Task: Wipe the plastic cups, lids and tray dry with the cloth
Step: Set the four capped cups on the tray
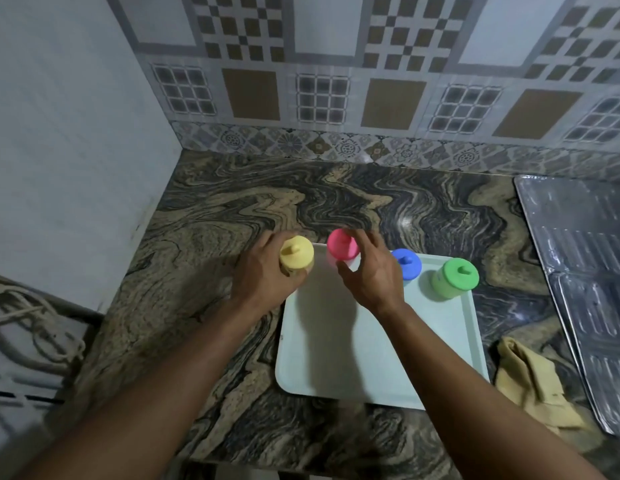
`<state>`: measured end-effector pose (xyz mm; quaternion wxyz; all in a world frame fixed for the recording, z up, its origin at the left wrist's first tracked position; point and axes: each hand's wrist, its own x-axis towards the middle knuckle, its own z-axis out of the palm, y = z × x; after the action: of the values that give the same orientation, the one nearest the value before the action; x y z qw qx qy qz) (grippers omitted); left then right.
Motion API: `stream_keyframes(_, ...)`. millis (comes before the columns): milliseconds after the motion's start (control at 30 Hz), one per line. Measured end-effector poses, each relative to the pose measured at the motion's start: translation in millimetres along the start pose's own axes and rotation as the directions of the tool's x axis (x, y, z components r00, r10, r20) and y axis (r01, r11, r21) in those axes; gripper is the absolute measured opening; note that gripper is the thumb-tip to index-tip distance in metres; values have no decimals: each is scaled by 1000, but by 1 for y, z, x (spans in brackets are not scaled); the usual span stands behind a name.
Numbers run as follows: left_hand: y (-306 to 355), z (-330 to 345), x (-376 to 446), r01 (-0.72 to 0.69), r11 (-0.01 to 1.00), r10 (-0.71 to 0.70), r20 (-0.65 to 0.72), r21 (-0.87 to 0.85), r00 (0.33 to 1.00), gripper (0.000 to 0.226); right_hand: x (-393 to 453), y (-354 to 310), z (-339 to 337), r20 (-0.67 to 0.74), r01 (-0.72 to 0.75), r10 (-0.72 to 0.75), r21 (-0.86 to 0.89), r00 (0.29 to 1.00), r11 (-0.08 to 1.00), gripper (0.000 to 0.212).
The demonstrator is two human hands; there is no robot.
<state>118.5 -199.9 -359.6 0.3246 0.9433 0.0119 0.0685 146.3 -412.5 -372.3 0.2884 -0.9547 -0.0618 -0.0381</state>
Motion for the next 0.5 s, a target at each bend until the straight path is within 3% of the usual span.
stream_keyframes(300, 16, 27, 16, -16, 996, 7, 102, 83, 995, 66, -19, 21, -2, 40, -66, 68, -54, 997, 996, 61)
stream_keyframes(500, 14, 21, 16, -5, 997, -5, 134, 71, 991, 82, -30, 26, -14, 20, -32, 32, 13, 999, 999, 77)
